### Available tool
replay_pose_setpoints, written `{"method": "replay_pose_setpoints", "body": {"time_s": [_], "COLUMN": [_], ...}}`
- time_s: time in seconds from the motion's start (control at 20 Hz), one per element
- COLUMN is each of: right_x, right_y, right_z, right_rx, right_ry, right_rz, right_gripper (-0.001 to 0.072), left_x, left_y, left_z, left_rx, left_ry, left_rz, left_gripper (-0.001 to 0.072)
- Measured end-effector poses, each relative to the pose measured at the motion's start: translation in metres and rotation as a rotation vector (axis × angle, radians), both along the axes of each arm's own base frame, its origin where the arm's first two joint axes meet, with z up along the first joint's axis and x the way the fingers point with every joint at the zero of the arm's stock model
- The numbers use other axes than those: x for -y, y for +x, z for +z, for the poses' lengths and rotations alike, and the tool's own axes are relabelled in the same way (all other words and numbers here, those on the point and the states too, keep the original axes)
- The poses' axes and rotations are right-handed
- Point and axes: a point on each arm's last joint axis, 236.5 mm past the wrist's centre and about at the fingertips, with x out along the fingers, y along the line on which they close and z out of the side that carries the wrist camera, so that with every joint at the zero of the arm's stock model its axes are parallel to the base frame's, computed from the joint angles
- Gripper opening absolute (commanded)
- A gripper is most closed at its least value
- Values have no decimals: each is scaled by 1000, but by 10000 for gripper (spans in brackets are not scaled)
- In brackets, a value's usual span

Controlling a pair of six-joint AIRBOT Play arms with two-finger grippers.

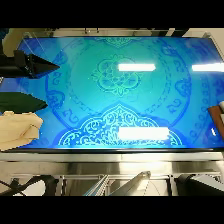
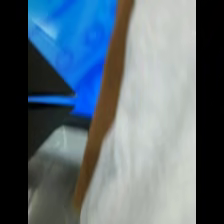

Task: Fold the shirts.

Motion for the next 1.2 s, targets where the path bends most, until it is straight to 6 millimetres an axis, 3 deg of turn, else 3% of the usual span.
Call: {"method": "replay_pose_setpoints", "body": {"time_s": [0.15,0.3,0.45,0.55,0.65,0.75,0.9,1.2], "right_x": [-51,-123,-210,-262,-295,-312,-323,-334], "right_y": [71,106,101,83,66,54,47,42], "right_z": [48,84,85,66,41,22,11,6], "right_rx": [198,288,319,332,335,330,335,338], "right_ry": [-30,-88,-101,-94,-84,-69,-57,-29], "right_rz": [176,384,585,693,758,796,820,841], "right_gripper": [15,15,15,15,15,16,16,16], "left_x": [1,3,10,18,25,29,27,24], "left_y": [-4,-13,-36,-59,-84,-103,-120,-134], "left_z": [6,5,-15,-34,-53,-67,-78,-73], "left_rx": [17,25,-13,-49,-88,-113,-121,-71], "left_ry": [9,16,7,-3,-14,-21,-25,-12], "left_rz": [-21,-50,-69,-79,-81,-69,-40,-3], "left_gripper": [2,2,3,13,14,14,14,14]}}
